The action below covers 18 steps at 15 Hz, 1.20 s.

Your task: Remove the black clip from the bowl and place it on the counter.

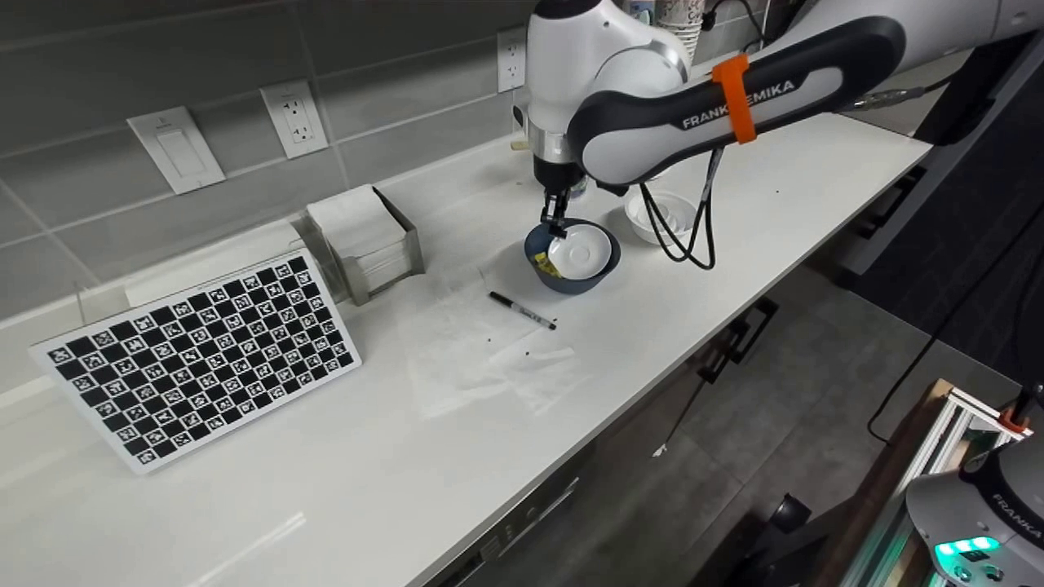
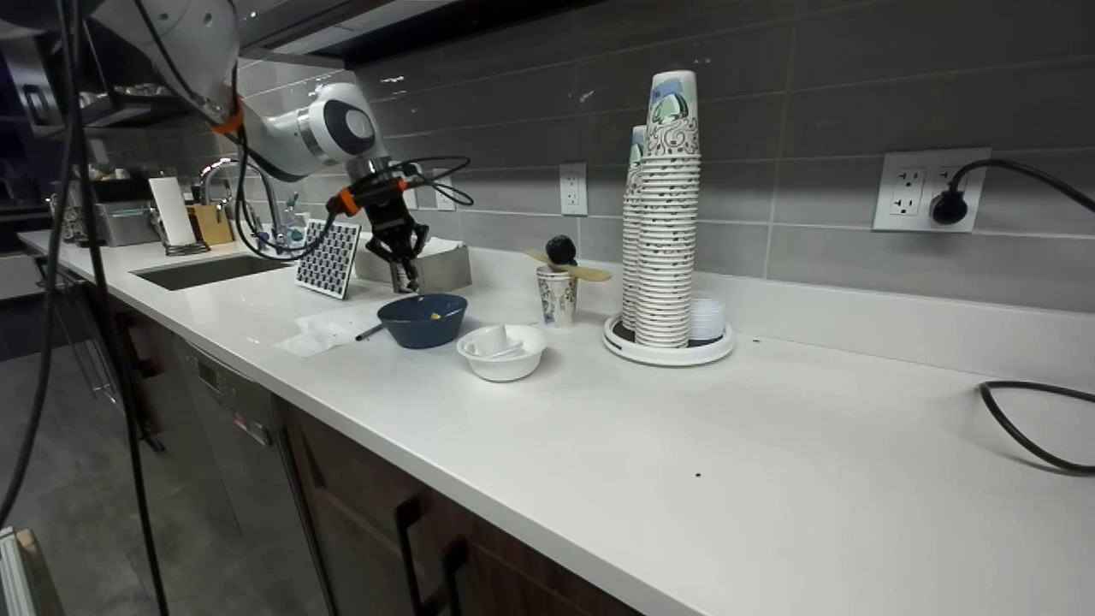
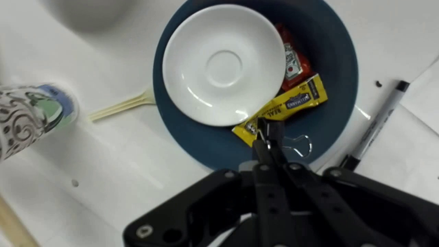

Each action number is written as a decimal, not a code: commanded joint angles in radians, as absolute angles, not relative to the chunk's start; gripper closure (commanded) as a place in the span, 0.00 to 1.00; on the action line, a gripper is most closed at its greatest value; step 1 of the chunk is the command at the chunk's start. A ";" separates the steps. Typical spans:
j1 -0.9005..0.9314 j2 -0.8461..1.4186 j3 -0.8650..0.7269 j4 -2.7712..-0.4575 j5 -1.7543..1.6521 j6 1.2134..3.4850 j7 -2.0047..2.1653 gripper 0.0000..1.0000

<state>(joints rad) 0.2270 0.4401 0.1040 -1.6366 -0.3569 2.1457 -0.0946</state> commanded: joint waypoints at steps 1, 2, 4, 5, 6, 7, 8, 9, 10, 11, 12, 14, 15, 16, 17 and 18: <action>0.259 0.385 0.135 -1.643 -0.390 2.159 -0.159 0.99; 0.268 0.389 0.150 -1.633 -0.391 2.164 -0.198 0.99; 0.281 0.408 0.179 -1.607 -0.385 2.191 -0.252 0.99; 0.293 0.423 0.185 -1.593 -0.392 2.208 -0.251 0.99; 0.308 0.444 0.188 -1.576 -0.400 2.215 -0.250 0.99; 0.321 0.462 0.190 -1.562 -0.408 2.215 -0.258 0.99; 0.336 0.491 0.189 -1.540 -0.419 2.199 -0.265 0.99; 0.344 0.516 0.194 -1.522 -0.414 2.184 -0.286 0.99; 0.352 0.542 0.194 -1.503 -0.412 2.170 -0.304 0.99; 0.357 0.560 0.195 -1.492 -0.406 2.160 -0.325 0.99; 0.354 0.580 0.201 -1.477 -0.393 2.142 -0.364 0.99; 0.352 0.611 0.206 -1.459 -0.389 2.107 -0.429 0.72; 0.352 0.622 0.205 -1.451 -0.391 2.094 -0.449 0.71; 0.348 0.632 0.203 -1.436 -0.386 2.078 -0.464 0.68; 0.341 0.635 0.205 -1.430 -0.378 2.068 -0.479 0.60; 0.335 0.636 0.206 -1.421 -0.369 2.050 -0.489 0.55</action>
<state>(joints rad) 0.3504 0.6087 0.1961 -1.4887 -0.3850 2.1151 -0.4324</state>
